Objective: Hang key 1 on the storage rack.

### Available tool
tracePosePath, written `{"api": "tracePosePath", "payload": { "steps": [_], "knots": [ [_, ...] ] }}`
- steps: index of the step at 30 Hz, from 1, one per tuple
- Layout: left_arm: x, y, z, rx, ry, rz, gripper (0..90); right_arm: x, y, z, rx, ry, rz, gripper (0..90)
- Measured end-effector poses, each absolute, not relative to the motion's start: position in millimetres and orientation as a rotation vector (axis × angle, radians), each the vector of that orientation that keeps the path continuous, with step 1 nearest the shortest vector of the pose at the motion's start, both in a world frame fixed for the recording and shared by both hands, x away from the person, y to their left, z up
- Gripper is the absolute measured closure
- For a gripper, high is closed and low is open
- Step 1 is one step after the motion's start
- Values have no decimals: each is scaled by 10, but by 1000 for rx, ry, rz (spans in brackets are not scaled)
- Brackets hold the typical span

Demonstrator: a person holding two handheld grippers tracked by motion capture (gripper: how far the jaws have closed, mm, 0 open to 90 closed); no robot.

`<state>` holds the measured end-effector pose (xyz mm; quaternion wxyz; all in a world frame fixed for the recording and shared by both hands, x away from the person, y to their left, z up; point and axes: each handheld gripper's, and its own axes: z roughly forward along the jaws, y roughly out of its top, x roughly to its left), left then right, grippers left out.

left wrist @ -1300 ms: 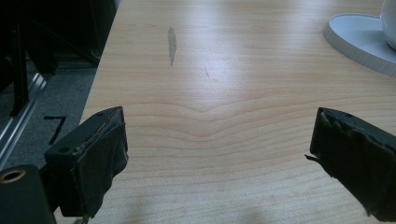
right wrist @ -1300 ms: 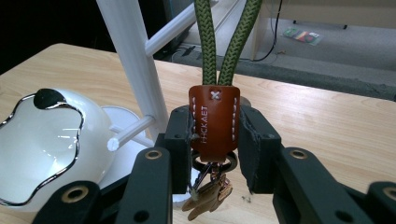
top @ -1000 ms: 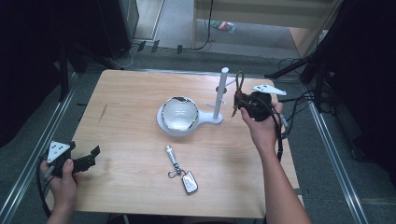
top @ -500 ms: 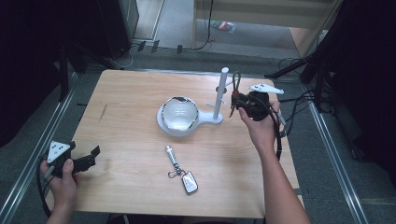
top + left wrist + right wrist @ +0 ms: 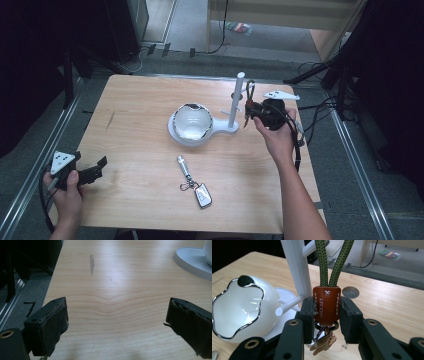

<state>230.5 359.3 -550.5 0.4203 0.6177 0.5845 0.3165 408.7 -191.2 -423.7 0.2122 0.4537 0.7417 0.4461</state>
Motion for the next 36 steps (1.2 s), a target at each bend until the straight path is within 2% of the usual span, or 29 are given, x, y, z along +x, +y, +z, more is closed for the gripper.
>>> {"api": "tracePosePath", "payload": {
  "steps": [15, 19, 36],
  "knots": [
    [2304, 3592, -5506, 1548, 1464, 794, 44, 4110, -1835, -4327, 1182, 2135, 1185, 667],
    [2305, 3592, -5506, 1547, 1464, 794, 44, 4120, -1832, -4347, 1175, 2143, 1212, 617],
    [2305, 3591, -5506, 1549, 1463, 795, 44, 4039, -1924, -4391, 1181, 2100, 1133, 545]
  ]
}}
